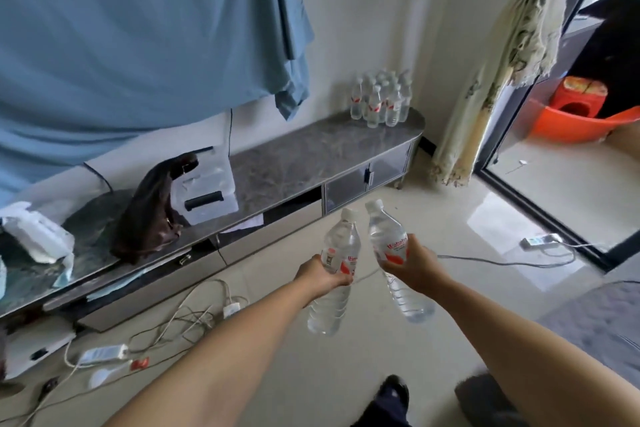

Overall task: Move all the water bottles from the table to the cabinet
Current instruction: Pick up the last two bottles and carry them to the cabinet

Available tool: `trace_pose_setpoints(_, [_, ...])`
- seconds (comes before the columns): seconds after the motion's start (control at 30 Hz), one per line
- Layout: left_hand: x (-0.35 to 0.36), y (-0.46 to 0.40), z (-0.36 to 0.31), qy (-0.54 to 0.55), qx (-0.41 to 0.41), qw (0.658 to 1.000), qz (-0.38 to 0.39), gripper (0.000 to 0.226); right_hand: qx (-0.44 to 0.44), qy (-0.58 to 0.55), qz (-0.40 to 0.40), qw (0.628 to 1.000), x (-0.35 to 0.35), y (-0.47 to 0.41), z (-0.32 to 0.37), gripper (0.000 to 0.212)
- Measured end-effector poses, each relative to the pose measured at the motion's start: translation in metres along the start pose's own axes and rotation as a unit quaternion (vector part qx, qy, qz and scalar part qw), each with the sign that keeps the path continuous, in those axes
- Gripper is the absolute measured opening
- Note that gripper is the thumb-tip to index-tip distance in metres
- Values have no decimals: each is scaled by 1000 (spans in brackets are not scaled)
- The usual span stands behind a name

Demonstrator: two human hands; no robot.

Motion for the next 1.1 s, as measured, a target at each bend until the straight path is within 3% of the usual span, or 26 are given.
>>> trace_pose_setpoints(0.4, [58, -183, -159, 80, -7, 996, -30, 54, 38, 21, -2, 999, -122, -223, -51, 60])
trace_pose_setpoints(0.83, [30, -447, -299, 92, -10, 995, 39, 13, 57, -29, 6, 998, -163, -493, -7, 61])
trace_pose_setpoints(0.97, [9, -516, -342, 99, -34, 994, 43, 43, 86, -71, -14, 994, -179, -563, 3, 68])
trace_pose_setpoints(1.1, [-5, -578, -366, 112, -45, 993, 12, 51, 117, -86, -17, 989, -183, -626, 4, 67])
Point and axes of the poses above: each hand's wrist, its own y-axis away from the middle knuckle, its own x-axis out of the palm, z = x × y, the point moved 6 cm from there along -y, towards the middle knuckle, and after that the axes turned 15 degrees about y, right-handed, at the moved point
